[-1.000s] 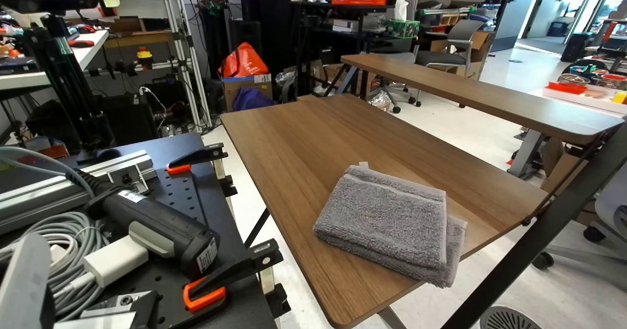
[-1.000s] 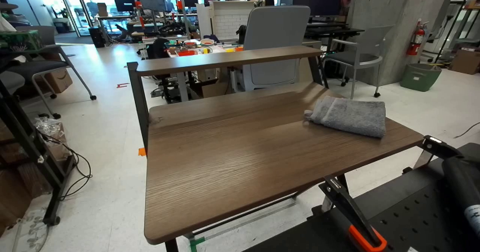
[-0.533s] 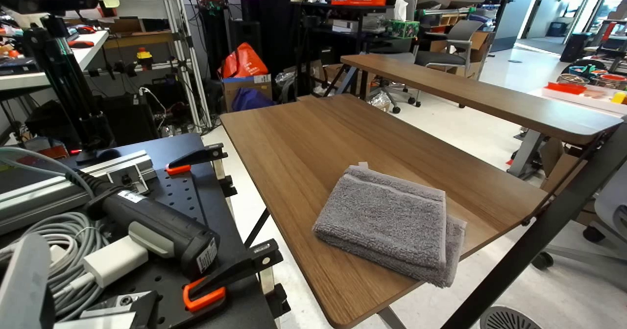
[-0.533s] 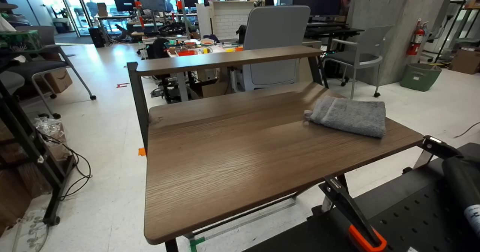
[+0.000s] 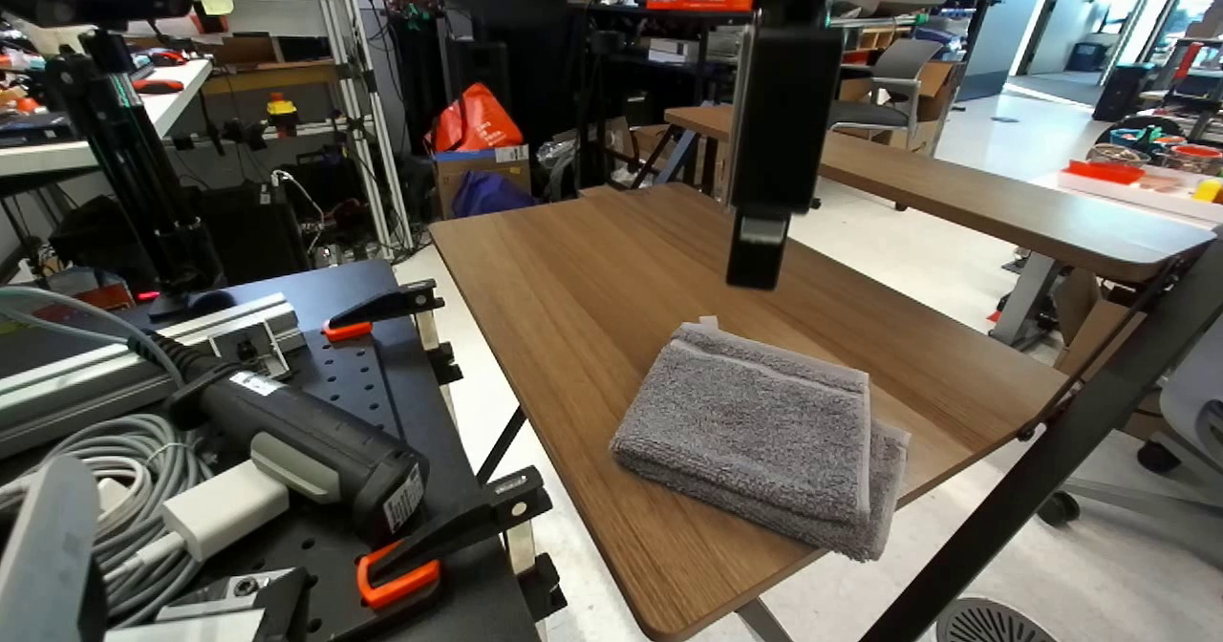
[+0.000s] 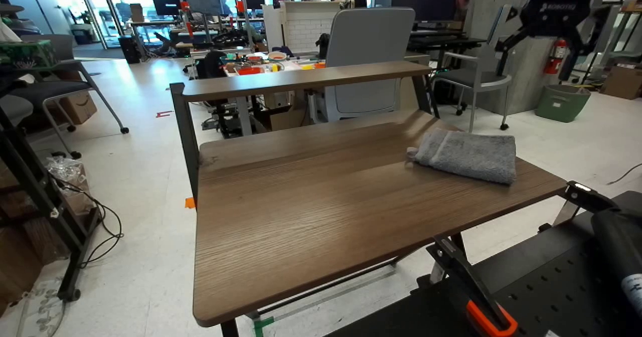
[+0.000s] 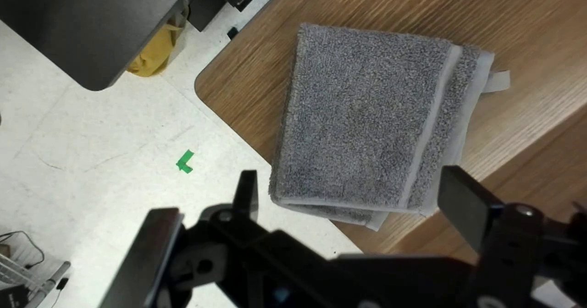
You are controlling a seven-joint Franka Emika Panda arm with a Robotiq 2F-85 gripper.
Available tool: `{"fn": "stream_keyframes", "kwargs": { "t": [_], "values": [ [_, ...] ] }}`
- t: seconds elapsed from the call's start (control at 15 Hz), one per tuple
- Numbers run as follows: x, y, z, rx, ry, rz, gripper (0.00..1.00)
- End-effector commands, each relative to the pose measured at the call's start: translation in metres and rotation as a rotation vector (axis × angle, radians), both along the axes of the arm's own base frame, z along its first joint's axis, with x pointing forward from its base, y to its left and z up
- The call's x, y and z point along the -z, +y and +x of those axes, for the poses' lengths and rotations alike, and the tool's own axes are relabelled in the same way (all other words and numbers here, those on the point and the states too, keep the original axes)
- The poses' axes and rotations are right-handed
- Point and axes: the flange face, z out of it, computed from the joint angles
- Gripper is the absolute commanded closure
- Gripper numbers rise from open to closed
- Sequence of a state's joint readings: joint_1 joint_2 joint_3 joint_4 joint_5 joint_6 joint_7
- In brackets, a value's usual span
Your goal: Move the grey towel backwards.
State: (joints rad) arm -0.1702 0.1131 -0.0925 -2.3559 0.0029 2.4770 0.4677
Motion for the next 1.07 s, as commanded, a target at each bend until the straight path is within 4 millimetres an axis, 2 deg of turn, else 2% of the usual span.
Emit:
{"fn": "stream_keyframes", "kwargs": {
  "t": [0.0,0.4,0.73,1.0],
  "values": [
    [0.046,0.004,0.024,0.015,0.017,-0.004,0.00],
    [0.110,0.013,0.034,0.007,0.093,0.010,0.00],
    [0.142,0.023,0.044,-0.001,0.092,0.005,0.00],
    [0.160,0.024,0.050,0.017,0.078,0.005,0.00]
  ]
}}
